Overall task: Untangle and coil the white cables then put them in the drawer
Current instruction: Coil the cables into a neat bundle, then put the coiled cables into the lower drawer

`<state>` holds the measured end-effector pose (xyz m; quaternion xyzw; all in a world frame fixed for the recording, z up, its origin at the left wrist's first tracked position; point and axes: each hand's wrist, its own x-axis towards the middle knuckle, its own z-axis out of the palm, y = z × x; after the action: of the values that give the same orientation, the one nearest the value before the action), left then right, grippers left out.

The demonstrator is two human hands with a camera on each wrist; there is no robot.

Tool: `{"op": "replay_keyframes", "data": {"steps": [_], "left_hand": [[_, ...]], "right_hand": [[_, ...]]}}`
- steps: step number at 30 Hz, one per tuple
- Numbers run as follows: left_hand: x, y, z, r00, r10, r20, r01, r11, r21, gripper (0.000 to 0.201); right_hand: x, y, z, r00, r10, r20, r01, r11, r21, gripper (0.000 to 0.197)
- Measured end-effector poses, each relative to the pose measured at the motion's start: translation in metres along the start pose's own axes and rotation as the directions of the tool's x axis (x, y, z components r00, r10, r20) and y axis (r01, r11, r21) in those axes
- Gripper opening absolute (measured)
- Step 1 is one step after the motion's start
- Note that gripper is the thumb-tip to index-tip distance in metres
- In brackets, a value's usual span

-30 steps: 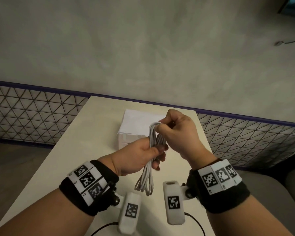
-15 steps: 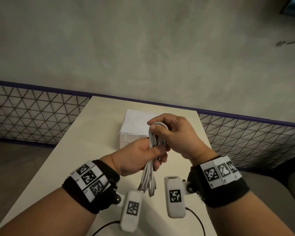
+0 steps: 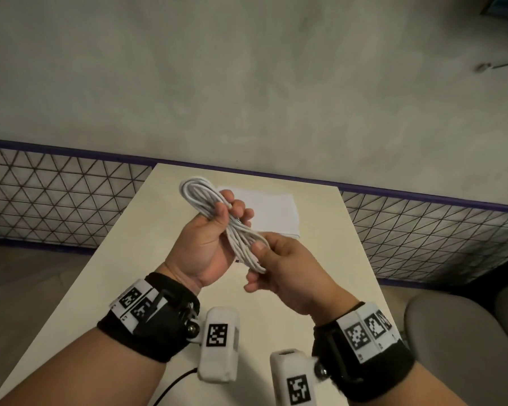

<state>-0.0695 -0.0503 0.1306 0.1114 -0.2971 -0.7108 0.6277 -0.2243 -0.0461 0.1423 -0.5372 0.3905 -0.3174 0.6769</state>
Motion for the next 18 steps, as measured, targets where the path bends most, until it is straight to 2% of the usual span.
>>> {"op": "replay_keyframes", "data": {"steps": [2, 3, 5, 7, 9, 12, 15, 17, 18], "left_hand": [[-0.002, -0.002, 0.001, 1.000, 0.002, -0.031, -0.003, 1.000, -0.028, 0.008], [-0.003, -0.003, 0.001, 0.999, -0.002, -0.046, 0.001, 0.999, -0.038, 0.010], [-0.003, -0.004, -0.001, 0.996, 0.002, -0.091, -0.008, 0.998, -0.060, 0.010], [-0.003, -0.005, -0.005, 0.989, 0.025, -0.147, -0.036, 0.997, -0.074, 0.009], [-0.003, -0.007, -0.005, 0.979, 0.042, -0.198, -0.061, 0.994, -0.090, 0.010], [-0.002, -0.011, -0.001, 0.970, 0.054, -0.238, -0.085, 0.989, -0.124, 0.015], [-0.001, -0.012, -0.002, 0.965, 0.017, -0.263, -0.049, 0.992, -0.117, 0.023], [0.000, -0.014, -0.007, 0.951, -0.011, -0.308, -0.028, 0.992, -0.122, 0.025], [0.001, -0.016, -0.010, 0.940, -0.022, -0.341, -0.026, 0.990, -0.136, 0.025]], "right_hand": [[0.003, 0.004, 0.000, 0.984, -0.144, -0.109, 0.115, 0.965, -0.236, 0.021], [0.004, 0.006, 0.000, 0.975, -0.180, -0.132, 0.134, 0.945, -0.297, 0.022], [0.002, 0.006, 0.002, 0.980, -0.147, -0.132, 0.109, 0.960, -0.259, 0.023], [-0.001, 0.003, 0.004, 0.997, -0.056, -0.047, 0.048, 0.989, -0.142, 0.027], [-0.002, -0.001, 0.003, 0.999, -0.047, 0.026, 0.051, 0.978, -0.201, 0.029], [0.000, -0.002, 0.001, 0.990, -0.138, -0.007, 0.121, 0.892, -0.436, 0.026], [0.001, 0.001, 0.002, 0.985, -0.166, -0.050, 0.113, 0.832, -0.544, 0.028], [0.002, 0.001, 0.000, 0.989, -0.142, -0.033, 0.089, 0.771, -0.630, 0.038], [0.003, 0.000, -0.001, 0.989, -0.148, -0.021, 0.090, 0.701, -0.708, 0.045]]}}
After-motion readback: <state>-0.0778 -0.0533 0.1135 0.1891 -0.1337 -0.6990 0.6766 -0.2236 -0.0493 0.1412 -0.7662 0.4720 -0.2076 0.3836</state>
